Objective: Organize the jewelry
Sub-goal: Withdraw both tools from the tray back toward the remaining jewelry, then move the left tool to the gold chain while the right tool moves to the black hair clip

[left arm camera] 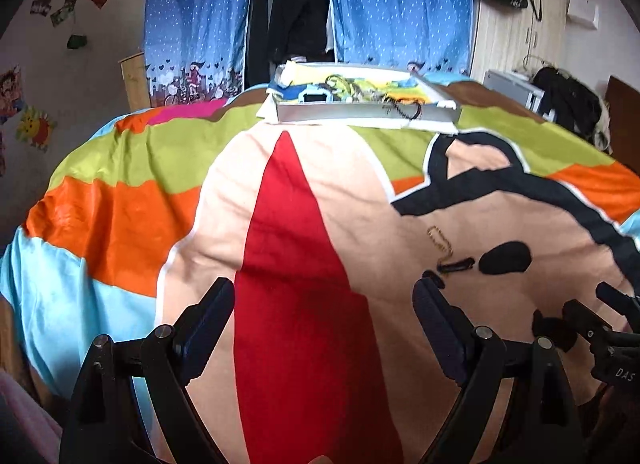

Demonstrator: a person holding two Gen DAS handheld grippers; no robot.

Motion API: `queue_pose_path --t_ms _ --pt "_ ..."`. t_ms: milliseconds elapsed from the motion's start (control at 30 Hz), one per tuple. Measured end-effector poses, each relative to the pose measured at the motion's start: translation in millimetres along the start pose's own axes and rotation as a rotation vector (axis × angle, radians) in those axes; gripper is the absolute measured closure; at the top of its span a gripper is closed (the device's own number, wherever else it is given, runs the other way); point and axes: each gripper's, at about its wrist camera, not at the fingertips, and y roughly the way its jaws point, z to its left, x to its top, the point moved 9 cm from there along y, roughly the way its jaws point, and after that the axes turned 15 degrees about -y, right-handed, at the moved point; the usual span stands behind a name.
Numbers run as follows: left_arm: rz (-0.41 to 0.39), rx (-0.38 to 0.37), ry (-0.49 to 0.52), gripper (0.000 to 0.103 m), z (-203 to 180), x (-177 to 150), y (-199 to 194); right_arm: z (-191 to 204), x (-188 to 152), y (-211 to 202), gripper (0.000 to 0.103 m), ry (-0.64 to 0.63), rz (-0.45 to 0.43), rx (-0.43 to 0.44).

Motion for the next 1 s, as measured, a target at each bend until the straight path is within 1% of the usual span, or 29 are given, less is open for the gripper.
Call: queue_pose_path --t_ms 300,533,633,700,867,1000 --pt "0.056 0.018 -0.009 0.016 12 -9 24 -1 -7 16 0.000 0.008 0.032 0.004" --pt "0.085 0.022 -0.016 0.016 22 -4 42 -4 -7 30 0.000 -0.013 0.030 -0.007" --pt "0.110 -0.006 0.006 0.016 22 -2 50 -5 -6 38 0.000 -0.029 0.030 0.005" --pt "0.126 -0.038 0.023 0.016 22 -1 56 -5 -5 41 0.000 -0.028 0.028 0.020" --pt "0.170 -0.080 0.058 0.016 20 -3 75 -11 0 58 0.000 -0.024 0.045 0.034" --pt "0.205 -0.119 0.074 0.016 13 -4 89 -9 7 73 0.000 -0.047 0.055 0.073"
